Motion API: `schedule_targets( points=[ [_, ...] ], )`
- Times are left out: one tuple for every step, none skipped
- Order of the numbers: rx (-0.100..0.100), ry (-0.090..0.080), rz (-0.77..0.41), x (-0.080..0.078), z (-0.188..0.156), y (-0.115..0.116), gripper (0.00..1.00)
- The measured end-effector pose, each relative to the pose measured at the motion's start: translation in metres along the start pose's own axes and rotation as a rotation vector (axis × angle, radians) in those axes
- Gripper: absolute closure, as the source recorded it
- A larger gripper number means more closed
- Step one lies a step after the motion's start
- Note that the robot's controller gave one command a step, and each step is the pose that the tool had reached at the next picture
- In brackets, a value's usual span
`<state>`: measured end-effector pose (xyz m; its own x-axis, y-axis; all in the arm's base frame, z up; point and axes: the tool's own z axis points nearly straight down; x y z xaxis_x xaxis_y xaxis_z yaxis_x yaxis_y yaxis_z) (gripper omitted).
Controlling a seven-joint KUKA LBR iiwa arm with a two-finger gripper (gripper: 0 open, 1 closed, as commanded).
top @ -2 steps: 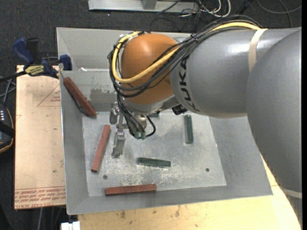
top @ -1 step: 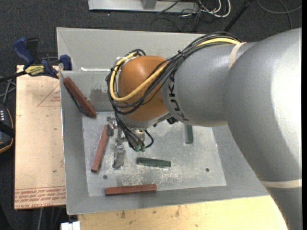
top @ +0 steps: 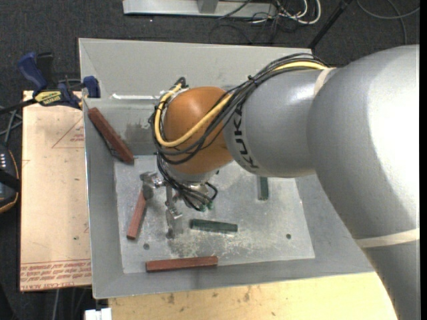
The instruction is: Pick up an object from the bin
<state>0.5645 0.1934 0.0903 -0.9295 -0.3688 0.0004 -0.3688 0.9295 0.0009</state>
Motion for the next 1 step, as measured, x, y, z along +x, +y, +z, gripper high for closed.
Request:
schedule_targets(
  points=[
    [0.001, -0.002, -0.156, -0.0414, -0.0082, 0.0263, 0.00]
  ],
)
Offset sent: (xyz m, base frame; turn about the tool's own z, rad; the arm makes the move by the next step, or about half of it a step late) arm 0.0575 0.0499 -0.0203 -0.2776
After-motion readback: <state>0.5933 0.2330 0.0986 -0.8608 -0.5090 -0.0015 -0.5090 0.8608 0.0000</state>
